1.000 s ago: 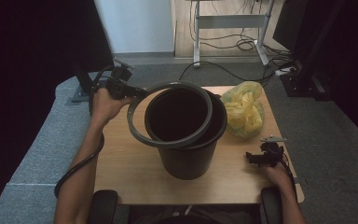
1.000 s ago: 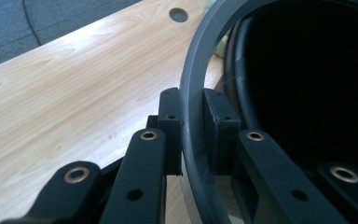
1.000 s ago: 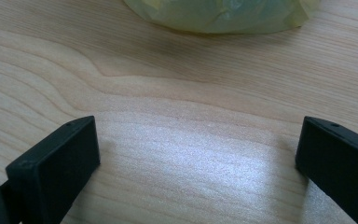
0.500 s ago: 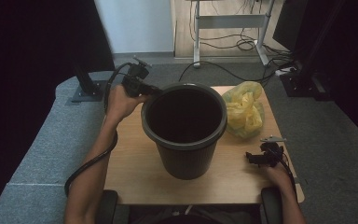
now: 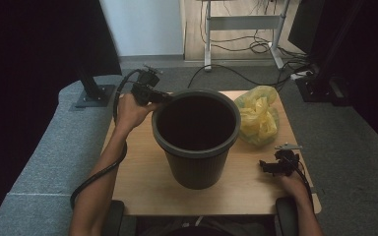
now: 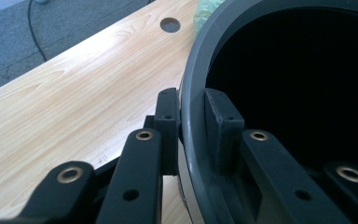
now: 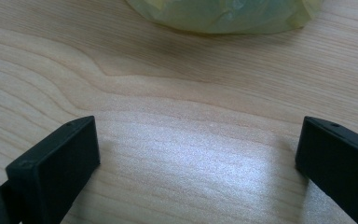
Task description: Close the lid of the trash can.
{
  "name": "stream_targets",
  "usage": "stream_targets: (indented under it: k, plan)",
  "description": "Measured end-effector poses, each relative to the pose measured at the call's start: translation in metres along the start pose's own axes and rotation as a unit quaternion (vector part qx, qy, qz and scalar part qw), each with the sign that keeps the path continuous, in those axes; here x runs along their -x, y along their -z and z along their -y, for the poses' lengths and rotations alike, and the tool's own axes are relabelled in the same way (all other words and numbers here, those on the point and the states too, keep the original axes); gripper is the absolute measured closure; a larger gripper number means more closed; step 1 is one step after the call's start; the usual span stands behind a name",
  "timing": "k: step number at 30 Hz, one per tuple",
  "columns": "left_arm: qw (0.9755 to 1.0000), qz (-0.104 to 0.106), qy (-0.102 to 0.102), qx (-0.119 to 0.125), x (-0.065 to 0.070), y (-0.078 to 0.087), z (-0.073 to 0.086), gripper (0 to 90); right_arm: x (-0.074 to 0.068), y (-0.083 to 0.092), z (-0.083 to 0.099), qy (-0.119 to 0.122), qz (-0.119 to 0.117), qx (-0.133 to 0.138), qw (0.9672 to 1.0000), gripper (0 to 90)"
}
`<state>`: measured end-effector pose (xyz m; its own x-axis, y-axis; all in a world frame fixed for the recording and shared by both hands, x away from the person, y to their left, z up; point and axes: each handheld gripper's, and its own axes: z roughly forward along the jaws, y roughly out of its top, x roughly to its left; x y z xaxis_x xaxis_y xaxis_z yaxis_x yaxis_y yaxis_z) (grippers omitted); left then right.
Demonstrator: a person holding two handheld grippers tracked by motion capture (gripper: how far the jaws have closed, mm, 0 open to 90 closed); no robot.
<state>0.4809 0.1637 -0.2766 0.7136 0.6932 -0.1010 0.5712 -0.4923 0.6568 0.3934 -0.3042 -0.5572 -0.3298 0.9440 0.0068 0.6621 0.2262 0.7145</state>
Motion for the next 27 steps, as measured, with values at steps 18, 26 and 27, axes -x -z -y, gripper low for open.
stream_targets:
  k: [18,26,27]
  plan:
    - [0.9973,-0.009,-0.003,0.072,-0.024,0.028,0.015,14.8,0.0,0.0,0.0,0.0,0.0,0.001,1.0,0.0]
    - [0.9972,-0.043,0.001,0.062,-0.037,0.038,0.029,8.1,0.0,0.0,0.0,0.001,0.0,0.0,1.0,0.0]
    - [0.9971,-0.045,0.002,0.062,-0.039,0.039,0.031,7.2,0.0,0.0,0.0,0.001,0.0,0.0,1.0,0.0]
